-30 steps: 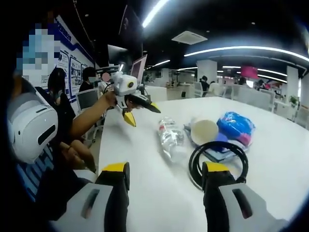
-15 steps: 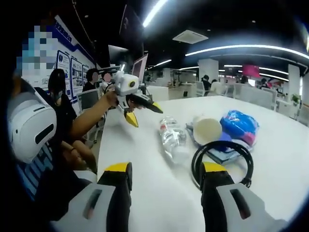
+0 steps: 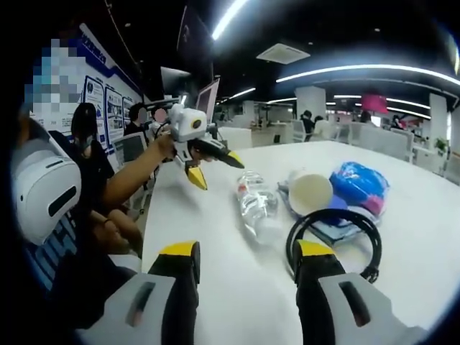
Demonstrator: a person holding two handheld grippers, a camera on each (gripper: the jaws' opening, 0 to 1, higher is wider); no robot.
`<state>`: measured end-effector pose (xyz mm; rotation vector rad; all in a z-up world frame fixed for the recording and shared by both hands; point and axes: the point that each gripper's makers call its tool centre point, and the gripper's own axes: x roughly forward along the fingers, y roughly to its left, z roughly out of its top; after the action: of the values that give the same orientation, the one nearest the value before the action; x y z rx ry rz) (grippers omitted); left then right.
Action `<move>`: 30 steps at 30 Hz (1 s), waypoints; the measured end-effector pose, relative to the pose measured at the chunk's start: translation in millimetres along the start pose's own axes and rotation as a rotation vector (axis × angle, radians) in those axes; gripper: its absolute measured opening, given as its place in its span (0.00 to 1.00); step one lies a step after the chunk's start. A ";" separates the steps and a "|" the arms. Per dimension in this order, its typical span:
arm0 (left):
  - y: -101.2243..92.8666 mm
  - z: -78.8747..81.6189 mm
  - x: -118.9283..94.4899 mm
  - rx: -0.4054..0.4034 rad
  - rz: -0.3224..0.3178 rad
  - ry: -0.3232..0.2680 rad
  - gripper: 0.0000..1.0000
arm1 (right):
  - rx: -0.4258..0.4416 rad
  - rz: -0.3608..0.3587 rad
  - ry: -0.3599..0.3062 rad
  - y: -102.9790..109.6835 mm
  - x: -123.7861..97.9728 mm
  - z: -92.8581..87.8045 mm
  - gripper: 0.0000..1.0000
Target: Arrange the tabletop items into an orderly group along one side of the table until the central work area is clear of visible clutter.
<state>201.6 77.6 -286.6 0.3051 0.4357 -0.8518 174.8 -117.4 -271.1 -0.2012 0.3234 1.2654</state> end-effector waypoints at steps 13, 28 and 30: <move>-0.9 -0.7 4.7 0.002 -0.005 0.004 0.65 | -0.008 0.004 0.005 1.4 7.3 3.5 0.46; -3.4 -1.5 12.6 0.005 -0.015 0.014 0.62 | -0.001 0.002 0.011 -1.4 14.6 1.4 0.42; -2.5 -2.9 13.8 0.003 -0.013 0.019 0.62 | -0.005 0.003 0.016 -1.8 17.0 0.4 0.42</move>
<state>206.9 68.2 -296.1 0.3134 0.4543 -0.8630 181.0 -102.5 -276.8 -0.2147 0.3345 1.2681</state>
